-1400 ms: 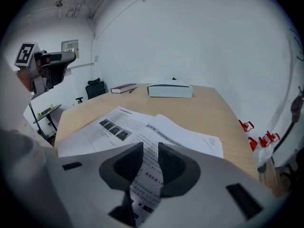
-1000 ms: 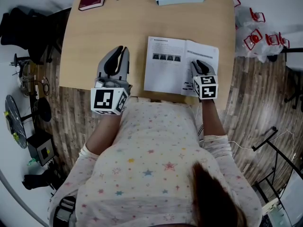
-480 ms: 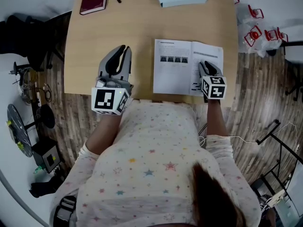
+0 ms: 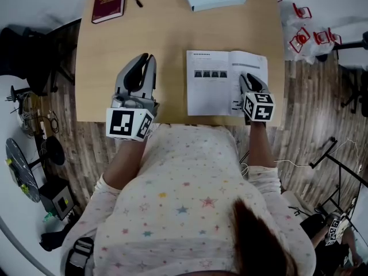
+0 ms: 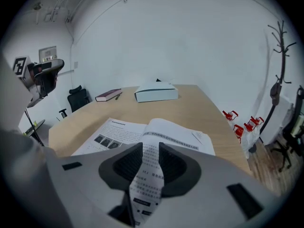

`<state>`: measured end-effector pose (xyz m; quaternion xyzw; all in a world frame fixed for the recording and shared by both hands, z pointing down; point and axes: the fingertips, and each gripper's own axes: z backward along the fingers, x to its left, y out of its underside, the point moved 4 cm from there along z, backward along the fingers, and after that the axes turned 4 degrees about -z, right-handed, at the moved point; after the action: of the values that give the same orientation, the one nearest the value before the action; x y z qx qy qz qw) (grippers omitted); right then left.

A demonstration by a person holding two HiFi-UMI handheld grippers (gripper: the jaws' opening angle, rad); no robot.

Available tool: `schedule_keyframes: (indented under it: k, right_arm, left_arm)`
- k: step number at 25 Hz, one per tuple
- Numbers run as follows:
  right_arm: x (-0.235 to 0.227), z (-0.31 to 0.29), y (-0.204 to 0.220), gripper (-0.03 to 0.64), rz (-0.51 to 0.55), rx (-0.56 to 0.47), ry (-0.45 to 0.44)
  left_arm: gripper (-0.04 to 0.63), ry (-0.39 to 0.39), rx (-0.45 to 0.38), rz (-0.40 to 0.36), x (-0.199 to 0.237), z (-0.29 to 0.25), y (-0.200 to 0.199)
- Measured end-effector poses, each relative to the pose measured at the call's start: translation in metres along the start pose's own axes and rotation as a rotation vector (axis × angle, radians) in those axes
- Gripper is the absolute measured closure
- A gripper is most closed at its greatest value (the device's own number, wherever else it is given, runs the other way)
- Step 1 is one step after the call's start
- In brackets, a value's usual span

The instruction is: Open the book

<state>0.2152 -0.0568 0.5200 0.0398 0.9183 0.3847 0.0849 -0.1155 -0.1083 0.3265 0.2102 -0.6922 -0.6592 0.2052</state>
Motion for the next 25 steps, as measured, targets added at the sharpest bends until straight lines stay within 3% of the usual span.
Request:
schedule_keyframes:
  k: [14,25]
  right_arm:
    - [0.028,0.013,-0.044,0.528,0.002,-0.104,-0.028]
    - [0.045,0.035,-0.084,0.581,0.023,-0.223,-0.067]
  left_arm:
    - [0.549,-0.029,-0.074,-0.004,0.018,-0.003,-0.028]
    - [0.549,-0.028,-0.093,-0.003,0.013,-0.008,-0.034]
